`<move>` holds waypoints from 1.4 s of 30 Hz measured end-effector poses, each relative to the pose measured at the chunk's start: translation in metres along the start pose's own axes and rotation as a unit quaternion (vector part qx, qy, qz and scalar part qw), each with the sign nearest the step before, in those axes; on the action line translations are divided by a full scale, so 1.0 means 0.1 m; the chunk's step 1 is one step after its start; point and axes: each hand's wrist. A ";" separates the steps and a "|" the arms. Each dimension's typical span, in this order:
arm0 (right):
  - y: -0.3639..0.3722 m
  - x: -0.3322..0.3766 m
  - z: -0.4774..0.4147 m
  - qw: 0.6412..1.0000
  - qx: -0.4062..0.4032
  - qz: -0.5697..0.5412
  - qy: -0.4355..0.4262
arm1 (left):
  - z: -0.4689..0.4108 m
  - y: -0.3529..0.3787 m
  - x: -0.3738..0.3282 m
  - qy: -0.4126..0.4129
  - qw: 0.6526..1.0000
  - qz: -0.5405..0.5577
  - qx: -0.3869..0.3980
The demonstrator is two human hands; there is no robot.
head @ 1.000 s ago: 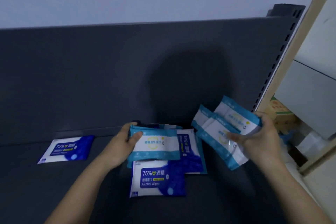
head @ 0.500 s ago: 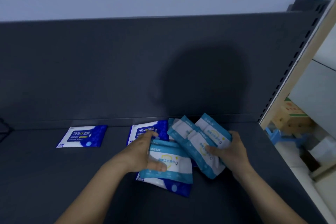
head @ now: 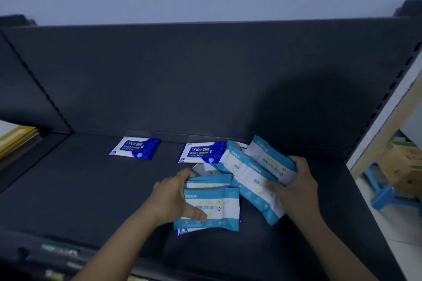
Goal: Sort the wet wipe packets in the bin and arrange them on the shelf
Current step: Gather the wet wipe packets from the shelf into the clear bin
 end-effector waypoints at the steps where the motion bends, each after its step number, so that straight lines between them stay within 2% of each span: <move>1: -0.01 0.03 0.02 1.000 0.003 -0.002 -0.013 | 0.09 0.00 0.00 0.006 0.999 -0.003 -0.044; 5: 0.07 0.23 0.09 0.998 0.018 -0.028 -0.045 | 0.45 -0.12 0.08 0.008 0.972 0.109 -0.207; 7: 0.18 0.35 0.14 0.997 0.032 -0.046 -0.051 | 0.62 -0.27 0.16 0.000 0.953 0.130 -0.274; 15: 0.74 1.06 0.42 0.985 0.058 -0.066 -0.148 | 1.48 -0.80 0.73 -0.047 0.879 0.155 -0.449; 19: 1.23 1.57 0.71 0.977 0.081 -0.068 -0.187 | 1.92 -1.13 1.13 -0.060 0.846 0.178 -0.499; 25: 2.24 2.40 1.53 0.958 0.140 -0.095 -0.231 | 2.83 -1.82 1.90 -0.069 0.817 0.166 -0.547; 29: 3.00 2.89 2.19 0.937 0.182 -0.115 -0.273 | 3.59 -2.25 2.54 -0.115 0.796 0.152 -0.574; 34: 3.90 3.46 3.07 0.904 0.281 -0.117 -0.301 | 4.57 -2.61 3.27 -0.189 0.770 0.127 -0.596; 42: 5.33 4.07 4.11 0.833 0.404 -0.095 -0.366 | 5.67 -2.89 4.18 -0.299 0.673 0.089 -0.670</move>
Point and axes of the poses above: each hand's wrist, its own z-axis away from the middle knuckle, its own y-axis out of the palm, x = y × z, and after that the axes turned 10 degrees about z, right-handed
